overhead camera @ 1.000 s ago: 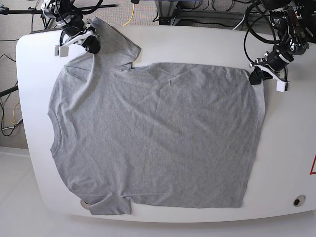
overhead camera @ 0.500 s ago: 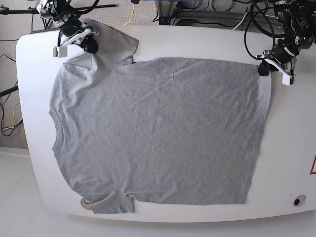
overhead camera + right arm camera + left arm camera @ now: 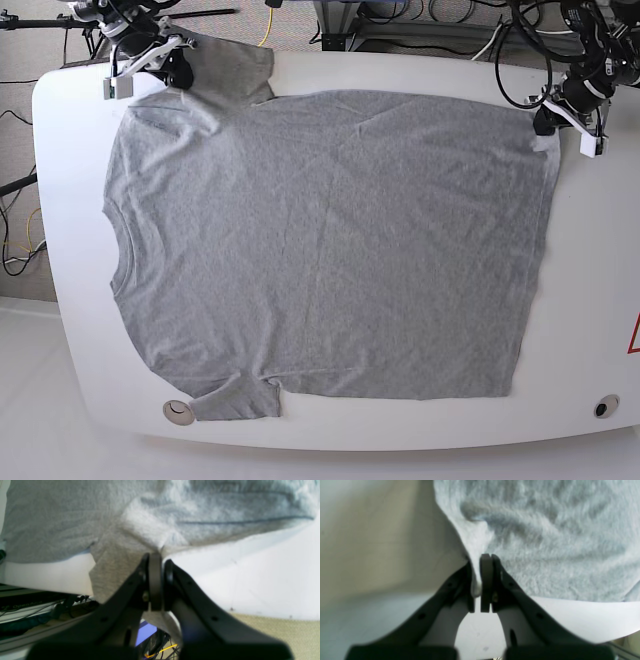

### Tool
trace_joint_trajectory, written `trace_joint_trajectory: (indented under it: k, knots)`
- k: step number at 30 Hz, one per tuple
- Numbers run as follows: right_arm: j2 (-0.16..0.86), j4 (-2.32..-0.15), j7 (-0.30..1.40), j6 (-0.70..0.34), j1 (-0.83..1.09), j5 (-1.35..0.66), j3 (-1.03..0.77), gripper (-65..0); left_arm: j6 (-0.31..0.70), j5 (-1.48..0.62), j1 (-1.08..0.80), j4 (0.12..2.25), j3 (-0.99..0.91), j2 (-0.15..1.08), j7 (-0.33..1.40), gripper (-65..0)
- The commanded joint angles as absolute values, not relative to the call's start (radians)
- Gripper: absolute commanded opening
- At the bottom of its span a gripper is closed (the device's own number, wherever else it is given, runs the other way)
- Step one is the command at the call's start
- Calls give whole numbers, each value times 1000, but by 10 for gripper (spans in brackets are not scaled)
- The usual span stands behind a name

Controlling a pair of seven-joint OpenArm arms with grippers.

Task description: Fold the T-shirt properly

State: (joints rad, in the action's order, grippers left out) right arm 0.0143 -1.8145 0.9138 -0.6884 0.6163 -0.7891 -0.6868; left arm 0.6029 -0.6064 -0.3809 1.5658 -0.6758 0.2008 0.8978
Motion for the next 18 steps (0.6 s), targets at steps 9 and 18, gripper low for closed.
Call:
trace_joint_trajectory:
  k: [9,18]
  knots:
    - [24,-1880,898,-698,638,-809,-691,-650,630,-621,-407,1607,-684,213,886,-636]
    - [28,-1946,898,-698,576,-809,-691,-650,650,-619,-364,1739,-702,188,886,-636]
